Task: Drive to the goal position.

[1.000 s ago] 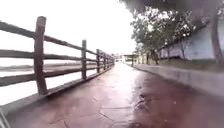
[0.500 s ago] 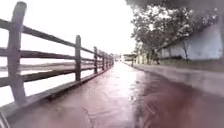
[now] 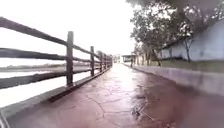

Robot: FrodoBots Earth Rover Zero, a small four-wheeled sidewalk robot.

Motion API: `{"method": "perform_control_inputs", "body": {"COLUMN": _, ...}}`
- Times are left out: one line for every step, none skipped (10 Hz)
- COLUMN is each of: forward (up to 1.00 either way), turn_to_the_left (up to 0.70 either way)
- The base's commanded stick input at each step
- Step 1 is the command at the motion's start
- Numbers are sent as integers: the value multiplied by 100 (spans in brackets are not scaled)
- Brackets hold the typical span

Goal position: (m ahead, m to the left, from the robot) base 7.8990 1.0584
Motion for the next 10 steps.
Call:
{"method": "perform_control_inputs", "body": {"forward": 100, "turn_to_the_left": -24}}
{"method": "perform_control_inputs", "body": {"forward": 100, "turn_to_the_left": -6}}
{"method": "perform_control_inputs", "body": {"forward": 100, "turn_to_the_left": 0}}
{"method": "perform_control_inputs", "body": {"forward": 100, "turn_to_the_left": 0}}
{"method": "perform_control_inputs", "body": {"forward": 100, "turn_to_the_left": 0}}
{"method": "perform_control_inputs", "body": {"forward": 100, "turn_to_the_left": 0}}
{"method": "perform_control_inputs", "body": {"forward": 100, "turn_to_the_left": 0}}
{"method": "perform_control_inputs", "body": {"forward": 100, "turn_to_the_left": 0}}
{"method": "perform_control_inputs", "body": {"forward": 100, "turn_to_the_left": 0}}
{"method": "perform_control_inputs", "body": {"forward": 100, "turn_to_the_left": 0}}
